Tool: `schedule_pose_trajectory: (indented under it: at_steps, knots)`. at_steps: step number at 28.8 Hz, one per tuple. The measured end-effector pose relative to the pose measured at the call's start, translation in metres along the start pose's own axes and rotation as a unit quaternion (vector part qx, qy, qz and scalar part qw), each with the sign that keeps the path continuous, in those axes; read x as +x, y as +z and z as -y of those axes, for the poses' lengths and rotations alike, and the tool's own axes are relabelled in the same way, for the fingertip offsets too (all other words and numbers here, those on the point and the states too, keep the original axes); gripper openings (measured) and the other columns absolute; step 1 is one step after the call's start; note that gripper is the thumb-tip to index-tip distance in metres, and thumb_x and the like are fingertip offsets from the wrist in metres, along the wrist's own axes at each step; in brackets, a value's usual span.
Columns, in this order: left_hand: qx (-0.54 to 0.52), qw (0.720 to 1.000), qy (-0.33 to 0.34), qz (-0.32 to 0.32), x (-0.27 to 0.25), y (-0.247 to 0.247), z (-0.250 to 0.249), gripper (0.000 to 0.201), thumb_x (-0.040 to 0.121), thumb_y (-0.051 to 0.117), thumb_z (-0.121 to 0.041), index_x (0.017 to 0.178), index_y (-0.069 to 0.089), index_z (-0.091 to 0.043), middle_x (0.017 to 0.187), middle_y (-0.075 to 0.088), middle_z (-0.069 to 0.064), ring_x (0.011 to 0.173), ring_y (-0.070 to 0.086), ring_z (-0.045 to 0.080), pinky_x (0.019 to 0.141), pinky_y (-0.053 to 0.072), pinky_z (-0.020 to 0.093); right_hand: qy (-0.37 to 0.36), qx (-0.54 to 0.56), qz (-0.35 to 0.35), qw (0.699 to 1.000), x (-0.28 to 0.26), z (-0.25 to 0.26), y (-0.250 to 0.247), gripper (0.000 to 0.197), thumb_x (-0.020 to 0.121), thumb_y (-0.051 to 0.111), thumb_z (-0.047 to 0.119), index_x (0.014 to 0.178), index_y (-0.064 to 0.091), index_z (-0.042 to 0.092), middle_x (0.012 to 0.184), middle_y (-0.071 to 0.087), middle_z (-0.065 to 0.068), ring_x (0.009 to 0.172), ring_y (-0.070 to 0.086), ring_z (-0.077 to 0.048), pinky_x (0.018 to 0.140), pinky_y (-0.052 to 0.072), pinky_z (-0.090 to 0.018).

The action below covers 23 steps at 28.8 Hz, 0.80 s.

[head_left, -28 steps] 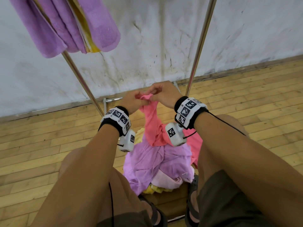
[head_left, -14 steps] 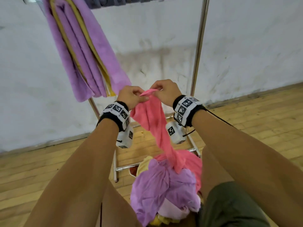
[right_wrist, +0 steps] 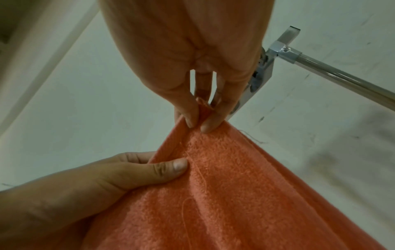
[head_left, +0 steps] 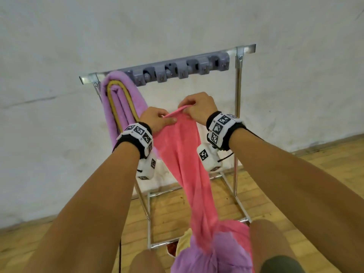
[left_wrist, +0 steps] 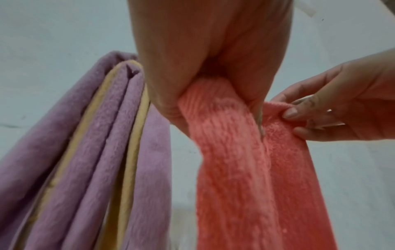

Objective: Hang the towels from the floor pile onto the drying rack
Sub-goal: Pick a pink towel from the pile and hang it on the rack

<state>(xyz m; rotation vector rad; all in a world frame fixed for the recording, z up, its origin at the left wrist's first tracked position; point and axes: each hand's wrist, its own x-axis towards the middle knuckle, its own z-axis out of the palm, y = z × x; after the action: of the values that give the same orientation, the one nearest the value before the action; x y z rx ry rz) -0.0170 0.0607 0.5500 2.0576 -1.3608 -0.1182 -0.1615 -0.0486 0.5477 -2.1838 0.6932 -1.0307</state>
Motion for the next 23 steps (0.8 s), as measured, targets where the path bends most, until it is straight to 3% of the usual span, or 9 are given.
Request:
schedule_pose_trajectory:
  at_steps: [6, 8, 12, 15, 19, 21, 23]
  knots:
    - [0.036, 0.998, 0.016, -0.045, 0.016, -0.039, -0.019, 0.012, 0.078, 0.076, -0.019, 0.087, 0.074, -0.027, 0.085, 0.070, -0.002, 0.084, 0.058, 0.013, 0.061, 0.040, 0.018, -0.012, -0.004, -0.026, 1.000, 0.025, 0.027, -0.012, 0.033, 0.080, 0.058, 0.000, 0.084, 0.079, 0.025, 0.089, 0.074, 0.008, 0.090, 0.066, -0.009, 0.076, 0.049, -0.017]
    - [0.047, 0.997, 0.015, -0.065, 0.020, -0.048, -0.022, 0.012, 0.081, 0.074, -0.021, 0.092, 0.075, -0.025, 0.083, 0.066, -0.004, 0.084, 0.056, 0.012, 0.062, 0.039, 0.020, -0.010, 0.004, -0.036, 0.999, 0.032, 0.033, -0.014, 0.033, 0.080, 0.058, -0.001, 0.085, 0.079, 0.023, 0.091, 0.075, 0.006, 0.091, 0.066, -0.009, 0.078, 0.051, -0.018]
    - [0.036, 0.996, 0.026, -0.076, 0.028, -0.061, -0.027, 0.010, 0.084, 0.072, -0.022, 0.092, 0.075, -0.025, 0.073, 0.063, -0.011, 0.075, 0.056, 0.011, 0.062, 0.040, 0.018, -0.011, 0.030, -0.007, 0.999, 0.041, 0.042, -0.017, 0.035, 0.077, 0.055, -0.006, 0.084, 0.078, 0.020, 0.085, 0.072, 0.006, 0.091, 0.067, -0.013, 0.085, 0.057, -0.030]
    - [0.019, 0.997, 0.020, -0.075, 0.035, -0.069, -0.032, 0.012, 0.082, 0.072, -0.018, 0.090, 0.074, -0.026, 0.076, 0.067, -0.009, 0.077, 0.059, 0.009, 0.066, 0.045, 0.018, -0.015, 0.026, 0.008, 1.000, 0.047, 0.044, -0.017, 0.035, 0.076, 0.055, -0.005, 0.081, 0.075, 0.023, 0.084, 0.069, 0.008, 0.090, 0.065, -0.012, 0.082, 0.055, -0.028]
    - [0.028, 0.997, 0.007, -0.075, 0.044, -0.072, -0.035, 0.020, 0.086, 0.066, -0.020, 0.105, 0.073, -0.022, 0.092, 0.067, -0.003, 0.084, 0.059, 0.013, 0.069, 0.043, 0.021, -0.021, 0.063, 0.009, 0.998, 0.053, 0.044, -0.016, 0.023, 0.077, 0.063, 0.002, 0.084, 0.068, 0.023, 0.081, 0.069, 0.003, 0.077, 0.069, -0.017, 0.073, 0.060, -0.033]
    - [0.021, 0.996, 0.003, -0.084, 0.048, -0.072, -0.036, 0.021, 0.088, 0.063, -0.018, 0.106, 0.073, -0.022, 0.091, 0.068, -0.003, 0.080, 0.060, 0.012, 0.065, 0.043, 0.018, -0.042, 0.093, 0.039, 0.994, 0.052, 0.044, -0.016, 0.026, 0.077, 0.063, -0.002, 0.084, 0.064, 0.022, 0.078, 0.069, -0.002, 0.065, 0.066, -0.017, 0.069, 0.060, -0.036]
    - [-0.007, 0.997, -0.013, -0.082, 0.052, -0.070, -0.034, 0.018, 0.088, 0.062, -0.015, 0.101, 0.074, -0.018, 0.085, 0.071, 0.000, 0.077, 0.066, 0.013, 0.070, 0.053, 0.022, -0.067, 0.099, 0.067, 0.991, 0.052, 0.046, -0.017, 0.029, 0.077, 0.062, -0.005, 0.080, 0.068, 0.023, 0.077, 0.070, -0.003, 0.067, 0.065, -0.016, 0.073, 0.060, -0.040]
